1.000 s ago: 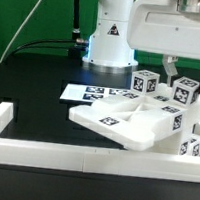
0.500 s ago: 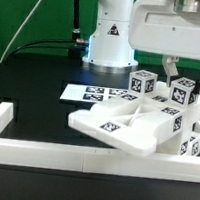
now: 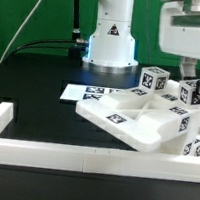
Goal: Assemble chair
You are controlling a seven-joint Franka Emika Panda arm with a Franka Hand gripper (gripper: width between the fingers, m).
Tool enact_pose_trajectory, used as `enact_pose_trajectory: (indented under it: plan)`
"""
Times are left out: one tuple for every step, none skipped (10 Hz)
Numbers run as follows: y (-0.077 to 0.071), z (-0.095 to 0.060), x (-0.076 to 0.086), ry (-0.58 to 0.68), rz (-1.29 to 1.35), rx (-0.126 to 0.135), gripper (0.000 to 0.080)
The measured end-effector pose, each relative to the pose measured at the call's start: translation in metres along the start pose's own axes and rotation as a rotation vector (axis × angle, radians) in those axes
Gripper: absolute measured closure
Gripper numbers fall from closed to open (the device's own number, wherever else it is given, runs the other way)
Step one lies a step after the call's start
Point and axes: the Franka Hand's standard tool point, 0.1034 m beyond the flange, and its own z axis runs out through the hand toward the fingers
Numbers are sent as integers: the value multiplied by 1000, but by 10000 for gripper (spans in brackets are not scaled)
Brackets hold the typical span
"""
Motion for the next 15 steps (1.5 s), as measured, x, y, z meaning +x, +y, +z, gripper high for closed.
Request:
enact_pose_trajectory:
  plan:
    - [0,0,0,-1,63,0,515]
    - [0,0,0,-2,112,1,515]
    - [0,0,1,-2,188,1,515]
    - [1,0,5,-17,312,9,515]
    - [1,0,7,-19,383,18,515]
    - [2,0,7,-18,430,26,515]
    - [2,0,8,-19,435,28,515]
    - [2,0,8,-18,423,28,515]
    - [2,1,8,-17,404,26,515]
    - [2,2,8,-17,385,26,382]
    - [3,1,8,-14,306,22,247]
    - [3,0,8,-15,91,-6,170]
    - [2,-1,7,-19,-50,-22,170]
    - [4,0,6,-18,-140,-32,156]
    - [9,3,7,-6,-305,-63,156]
